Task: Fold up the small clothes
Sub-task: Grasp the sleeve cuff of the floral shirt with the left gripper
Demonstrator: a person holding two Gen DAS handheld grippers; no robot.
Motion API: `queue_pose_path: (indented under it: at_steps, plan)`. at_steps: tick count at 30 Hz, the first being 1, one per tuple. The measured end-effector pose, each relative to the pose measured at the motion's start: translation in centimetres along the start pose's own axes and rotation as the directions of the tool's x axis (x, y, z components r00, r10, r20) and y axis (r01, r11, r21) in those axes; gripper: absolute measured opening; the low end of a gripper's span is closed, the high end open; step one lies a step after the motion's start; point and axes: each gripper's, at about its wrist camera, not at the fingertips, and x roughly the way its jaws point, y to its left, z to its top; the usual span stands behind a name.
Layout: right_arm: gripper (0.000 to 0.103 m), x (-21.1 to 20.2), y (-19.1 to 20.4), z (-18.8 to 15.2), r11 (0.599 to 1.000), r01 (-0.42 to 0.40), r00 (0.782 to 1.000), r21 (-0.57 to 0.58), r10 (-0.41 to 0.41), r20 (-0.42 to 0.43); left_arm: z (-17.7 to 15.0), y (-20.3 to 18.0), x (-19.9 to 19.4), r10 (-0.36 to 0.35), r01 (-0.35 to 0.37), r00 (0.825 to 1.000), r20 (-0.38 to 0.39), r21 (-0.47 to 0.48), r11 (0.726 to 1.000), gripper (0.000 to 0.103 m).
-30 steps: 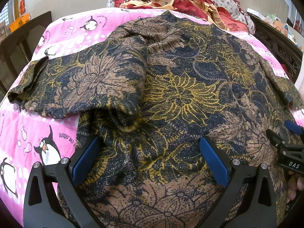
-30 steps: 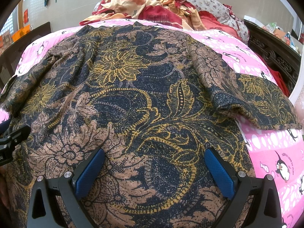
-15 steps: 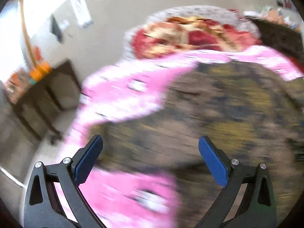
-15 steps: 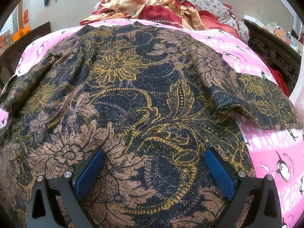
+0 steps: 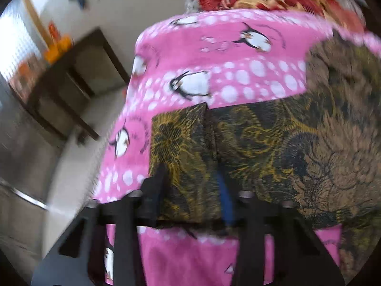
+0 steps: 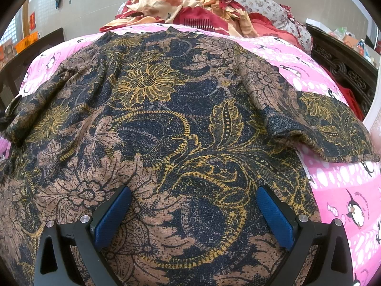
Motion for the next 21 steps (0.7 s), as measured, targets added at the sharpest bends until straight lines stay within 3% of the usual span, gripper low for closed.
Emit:
queue_pose_path:
  at_steps: [3,8,11,17,21]
  plan:
    - [0.103,0.0,0.0,0.0,1.000,-0.001,1.000,0.001,0.001,-0.001,0.2,2.5,0.1,-0.064,0.065,0.998,0.029,-0.033,0.997,0.015]
    - [0.103,0.0,0.0,0.0,1.000,-0.002,1.000,0.001,0.002,-0.001,0.5,6.4,0.3,-0.163,0.170,0.984,0.068,-0.121,0.978,0.010]
    - [0.103,0.0,0.0,0.0,1.000,-0.001,1.000,0.000,0.001,-0.001,0.3,8.5,0.2,-0.209,0.226,0.972,0.105,-0.184,0.957,0.010]
    - [0.103,0.0,0.0,0.0,1.000,-0.001,1.000,0.000,0.001,-0.001,-0.9,9.3,0.5,-0.291,0.304,0.953,0.089,-0.262,0.916,0.011]
    - [0.103,0.0,0.0,0.0,1.000,-0.001,1.000,0.000,0.001,-0.001,-1.6,9.9,0.6,-0.310,0.324,0.946,0.093,-0.299,0.898,0.021]
